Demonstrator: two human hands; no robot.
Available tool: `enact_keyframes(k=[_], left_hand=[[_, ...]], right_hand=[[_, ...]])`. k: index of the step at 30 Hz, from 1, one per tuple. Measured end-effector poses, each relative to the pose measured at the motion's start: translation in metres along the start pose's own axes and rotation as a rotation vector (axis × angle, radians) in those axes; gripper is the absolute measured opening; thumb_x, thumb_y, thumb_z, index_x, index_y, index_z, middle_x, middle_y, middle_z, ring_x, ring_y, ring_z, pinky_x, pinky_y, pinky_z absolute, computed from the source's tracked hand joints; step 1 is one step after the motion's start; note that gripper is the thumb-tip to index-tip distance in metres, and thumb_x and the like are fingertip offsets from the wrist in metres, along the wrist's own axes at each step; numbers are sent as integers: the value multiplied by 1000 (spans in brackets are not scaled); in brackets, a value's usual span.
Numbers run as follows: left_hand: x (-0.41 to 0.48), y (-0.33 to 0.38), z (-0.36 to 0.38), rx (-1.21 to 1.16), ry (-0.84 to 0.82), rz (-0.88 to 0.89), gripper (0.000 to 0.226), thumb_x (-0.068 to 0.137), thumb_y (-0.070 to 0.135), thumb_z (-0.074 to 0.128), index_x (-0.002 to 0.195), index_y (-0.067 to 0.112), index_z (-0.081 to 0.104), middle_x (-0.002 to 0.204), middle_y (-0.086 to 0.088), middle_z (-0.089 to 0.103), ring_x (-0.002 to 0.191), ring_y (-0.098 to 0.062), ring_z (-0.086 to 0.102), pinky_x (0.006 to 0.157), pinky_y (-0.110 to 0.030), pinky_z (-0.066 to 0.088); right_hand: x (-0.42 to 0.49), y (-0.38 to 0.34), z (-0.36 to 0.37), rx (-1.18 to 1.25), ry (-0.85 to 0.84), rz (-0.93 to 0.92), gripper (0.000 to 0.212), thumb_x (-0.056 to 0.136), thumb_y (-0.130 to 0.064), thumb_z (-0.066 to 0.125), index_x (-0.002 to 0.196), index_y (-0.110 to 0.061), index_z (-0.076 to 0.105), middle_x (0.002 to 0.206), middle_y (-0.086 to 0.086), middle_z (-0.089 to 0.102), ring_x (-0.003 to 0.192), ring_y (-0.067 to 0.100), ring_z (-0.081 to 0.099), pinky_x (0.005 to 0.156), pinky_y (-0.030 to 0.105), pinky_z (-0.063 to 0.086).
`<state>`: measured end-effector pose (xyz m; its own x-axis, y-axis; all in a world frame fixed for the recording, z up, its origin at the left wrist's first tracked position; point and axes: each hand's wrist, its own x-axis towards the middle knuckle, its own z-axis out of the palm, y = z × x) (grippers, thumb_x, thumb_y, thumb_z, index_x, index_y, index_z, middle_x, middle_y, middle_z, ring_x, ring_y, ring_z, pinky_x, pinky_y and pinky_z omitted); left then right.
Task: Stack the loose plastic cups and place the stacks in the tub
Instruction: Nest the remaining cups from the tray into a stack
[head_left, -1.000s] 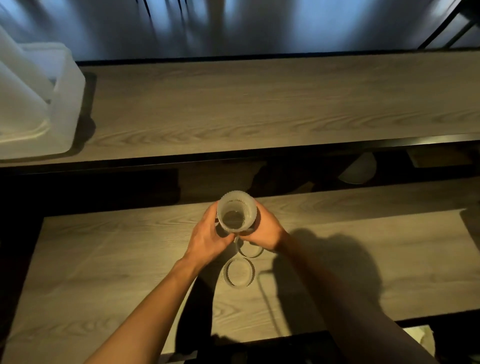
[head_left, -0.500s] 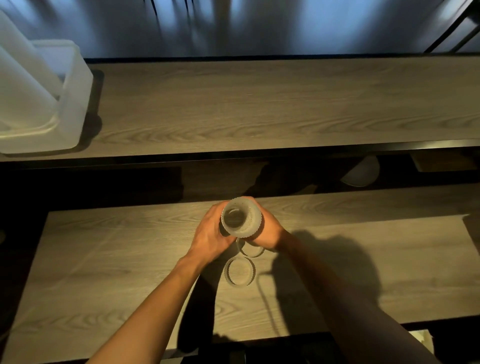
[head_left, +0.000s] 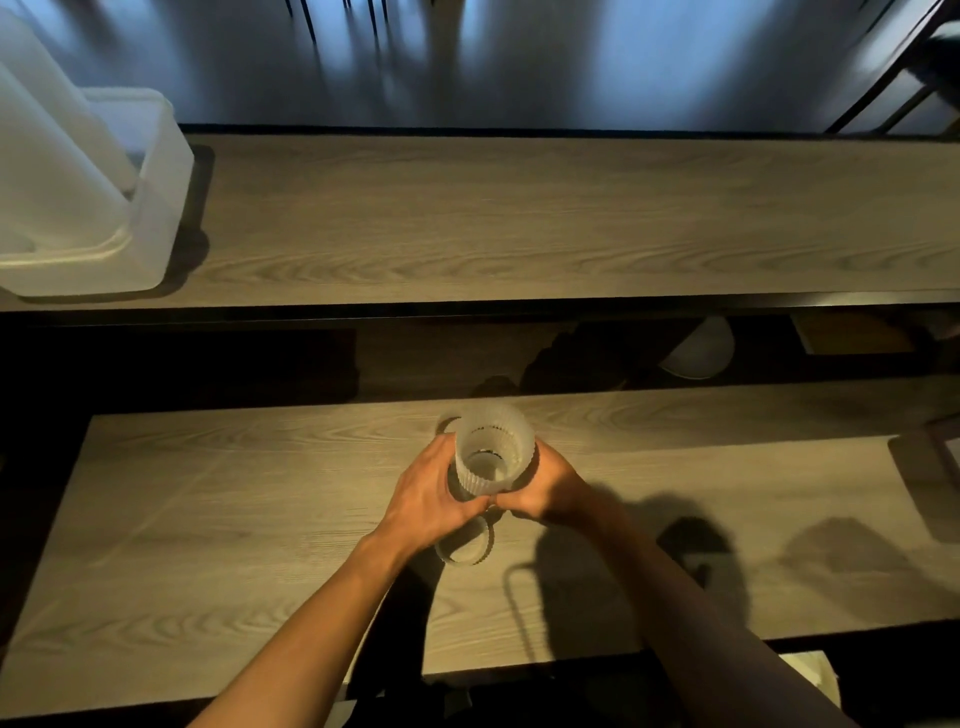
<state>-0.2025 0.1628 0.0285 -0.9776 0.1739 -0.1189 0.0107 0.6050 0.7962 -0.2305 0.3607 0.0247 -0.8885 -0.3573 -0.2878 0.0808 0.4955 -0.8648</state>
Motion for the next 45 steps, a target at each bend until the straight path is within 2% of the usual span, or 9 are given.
enact_keyframes(k=[5, 9, 15, 19, 24, 32, 38, 42, 45], left_hand=[[-8, -11, 12, 1, -66, -60, 76, 69, 50, 84, 133, 40, 44, 127, 17, 53, 114, 0, 52, 98, -30, 50], [-11, -21, 25, 4, -111, -133, 77, 71, 47, 83, 136, 42, 41, 131, 21, 49, 118, -2, 52, 102, -32, 49], [-11, -25, 33, -49, -100, -231, 74, 73, 40, 83, 136, 30, 44, 113, 18, 56, 109, -7, 56, 91, -23, 45], [-20, -24, 17, -54, -70, -208, 67, 73, 42, 83, 124, 49, 41, 107, 30, 56, 104, 4, 57, 86, -16, 45], [-33, -12, -6, -59, -16, -167, 69, 72, 46, 84, 125, 52, 41, 113, 30, 56, 109, 6, 56, 90, -16, 48], [-63, 1, -16, -86, 108, -173, 78, 74, 40, 83, 138, 46, 40, 134, 18, 55, 123, -1, 54, 101, -28, 49], [-91, 6, 5, -32, 168, -243, 75, 71, 34, 86, 134, 38, 44, 120, 22, 55, 110, 3, 55, 86, -6, 43], [-100, 5, 18, -24, 154, -283, 70, 70, 39, 86, 125, 46, 42, 106, 35, 50, 101, 17, 52, 79, -2, 42], [-102, 1, 25, -27, 153, -322, 66, 68, 43, 84, 123, 41, 48, 108, 30, 54, 102, 7, 57, 81, -5, 43]], right_hand=[[-13, 4, 8, -44, 71, -156, 77, 64, -27, 87, 128, -37, 46, 122, -16, 58, 116, -8, 56, 99, 15, 44], [-9, 31, 21, -27, 19, -71, 66, 69, -18, 88, 128, -14, 58, 120, -6, 66, 117, 10, 62, 100, 29, 50], [1, 48, 28, -71, -27, 22, 73, 67, -2, 88, 132, -9, 56, 118, -11, 64, 113, -2, 60, 97, 25, 52], [-1, 24, 24, -45, -40, 10, 74, 67, -10, 91, 129, -25, 54, 117, -18, 62, 114, -8, 58, 96, 15, 47], [0, -15, 27, -45, -112, 20, 76, 64, -41, 91, 131, -41, 55, 122, -15, 66, 114, 1, 61, 100, 40, 53], [-14, -48, 33, 30, -189, -65, 75, 68, -59, 88, 133, -44, 53, 125, -14, 65, 115, 9, 64, 91, 43, 57], [-33, -38, 25, -38, -274, -44, 84, 62, -43, 91, 133, -54, 48, 125, -21, 62, 116, 1, 60, 95, 37, 56], [-41, -25, 25, -91, -315, -39, 84, 60, -45, 92, 132, -53, 49, 125, -21, 62, 118, 1, 59, 98, 41, 55], [-43, -24, 27, -96, -320, -42, 83, 60, -45, 91, 131, -52, 48, 126, -22, 61, 118, 1, 58, 99, 40, 53]])
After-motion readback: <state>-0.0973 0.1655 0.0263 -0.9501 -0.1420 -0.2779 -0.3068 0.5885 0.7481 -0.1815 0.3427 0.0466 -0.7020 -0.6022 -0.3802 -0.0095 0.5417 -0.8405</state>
